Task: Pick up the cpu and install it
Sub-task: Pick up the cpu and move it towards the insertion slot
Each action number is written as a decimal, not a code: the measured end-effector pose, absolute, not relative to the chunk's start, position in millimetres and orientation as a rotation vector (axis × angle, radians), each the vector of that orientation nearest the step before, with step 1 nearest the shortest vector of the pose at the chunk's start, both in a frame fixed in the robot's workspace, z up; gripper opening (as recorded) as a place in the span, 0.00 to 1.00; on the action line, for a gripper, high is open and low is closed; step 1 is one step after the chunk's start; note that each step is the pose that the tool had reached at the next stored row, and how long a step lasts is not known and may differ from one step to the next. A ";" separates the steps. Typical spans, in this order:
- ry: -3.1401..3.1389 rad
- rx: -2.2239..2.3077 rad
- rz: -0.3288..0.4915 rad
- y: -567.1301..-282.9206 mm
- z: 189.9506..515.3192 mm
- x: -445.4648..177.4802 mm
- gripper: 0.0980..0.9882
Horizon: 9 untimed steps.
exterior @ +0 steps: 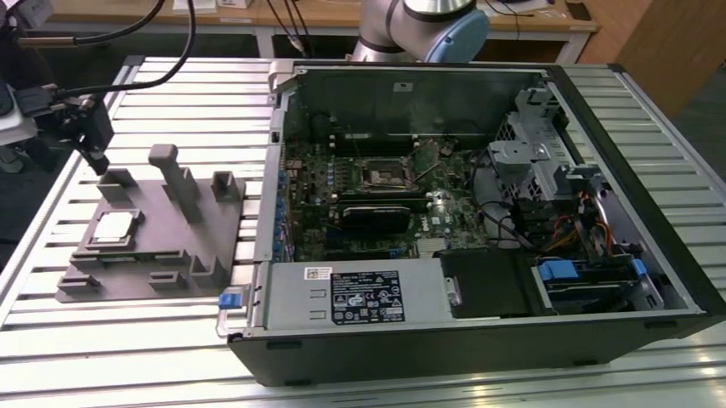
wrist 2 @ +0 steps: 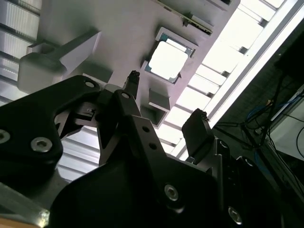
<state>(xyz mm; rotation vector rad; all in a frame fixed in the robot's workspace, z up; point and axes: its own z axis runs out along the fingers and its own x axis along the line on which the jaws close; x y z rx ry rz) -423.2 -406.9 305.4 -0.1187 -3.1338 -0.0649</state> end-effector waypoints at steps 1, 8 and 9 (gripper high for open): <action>-3.134 -0.119 -0.065 -407.2 304.6 -423.3 0.62; -3.134 -0.119 -0.065 -407.5 298.9 -423.6 0.62; -3.134 -0.119 -0.065 -407.5 298.1 -423.7 0.62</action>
